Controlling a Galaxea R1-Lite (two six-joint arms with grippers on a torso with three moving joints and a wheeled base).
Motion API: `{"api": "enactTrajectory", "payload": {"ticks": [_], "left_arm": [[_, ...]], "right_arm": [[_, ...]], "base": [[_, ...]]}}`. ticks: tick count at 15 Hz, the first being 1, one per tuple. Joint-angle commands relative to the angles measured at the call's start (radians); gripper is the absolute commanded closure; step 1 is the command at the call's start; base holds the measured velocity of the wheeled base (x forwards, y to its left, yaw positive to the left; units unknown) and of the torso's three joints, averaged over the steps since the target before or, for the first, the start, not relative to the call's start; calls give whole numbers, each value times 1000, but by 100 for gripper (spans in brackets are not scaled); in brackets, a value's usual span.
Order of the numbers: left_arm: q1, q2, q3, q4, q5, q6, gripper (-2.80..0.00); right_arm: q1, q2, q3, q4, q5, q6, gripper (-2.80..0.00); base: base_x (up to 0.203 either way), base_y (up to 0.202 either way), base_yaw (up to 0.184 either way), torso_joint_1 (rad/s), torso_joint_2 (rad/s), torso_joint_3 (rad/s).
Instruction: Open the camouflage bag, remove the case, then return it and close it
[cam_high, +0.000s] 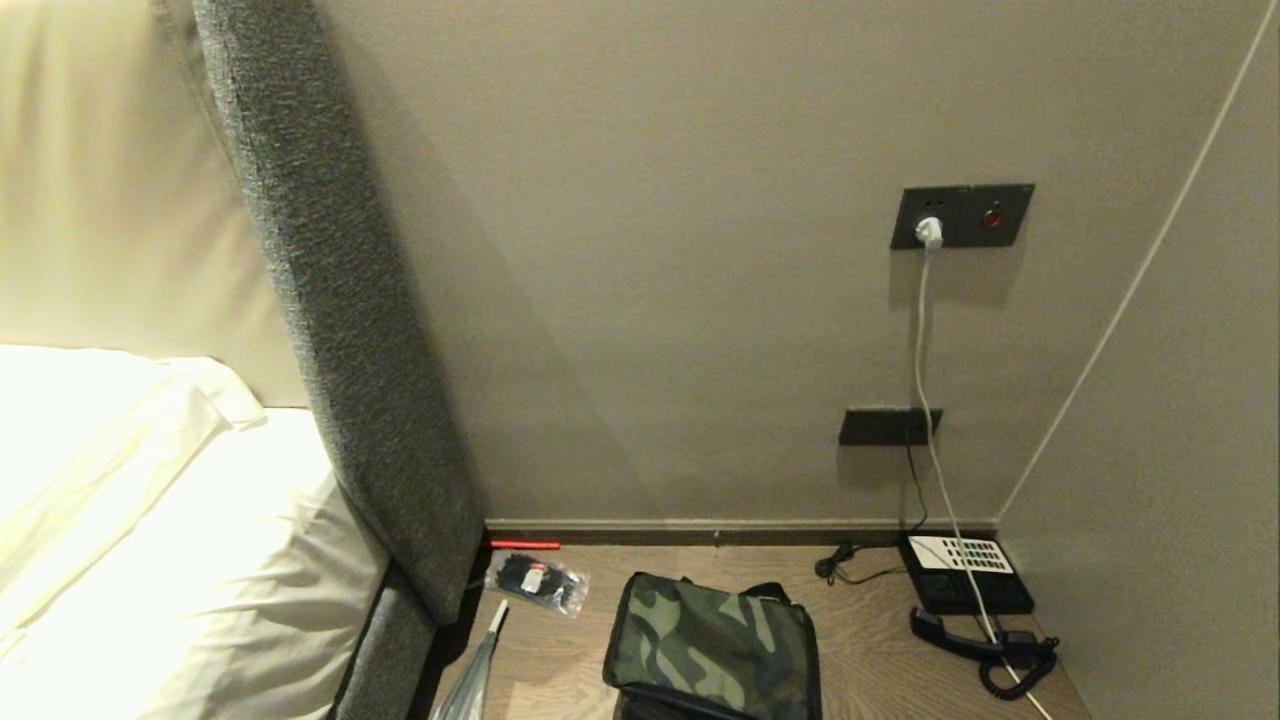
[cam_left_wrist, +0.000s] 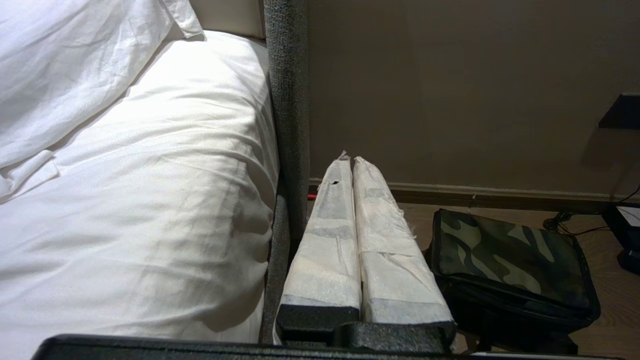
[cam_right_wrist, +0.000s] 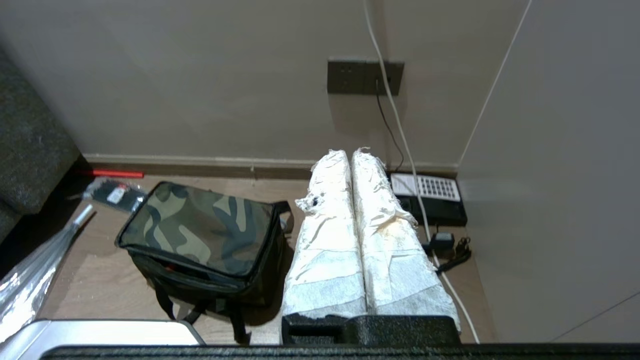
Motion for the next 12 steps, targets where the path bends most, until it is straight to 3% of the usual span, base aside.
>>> {"api": "enactTrajectory", "payload": {"ticks": [1,12], "left_arm": [[0,0,0,0,0,0,0],[0,0,0,0,0,0,0]], "right_arm": [[0,2,0,0,1,-1,0],[0,2,0,-2,-1,4,0]], "base": [[0,0,0,-2,7,94],[0,0,0,0,0,5]]}}
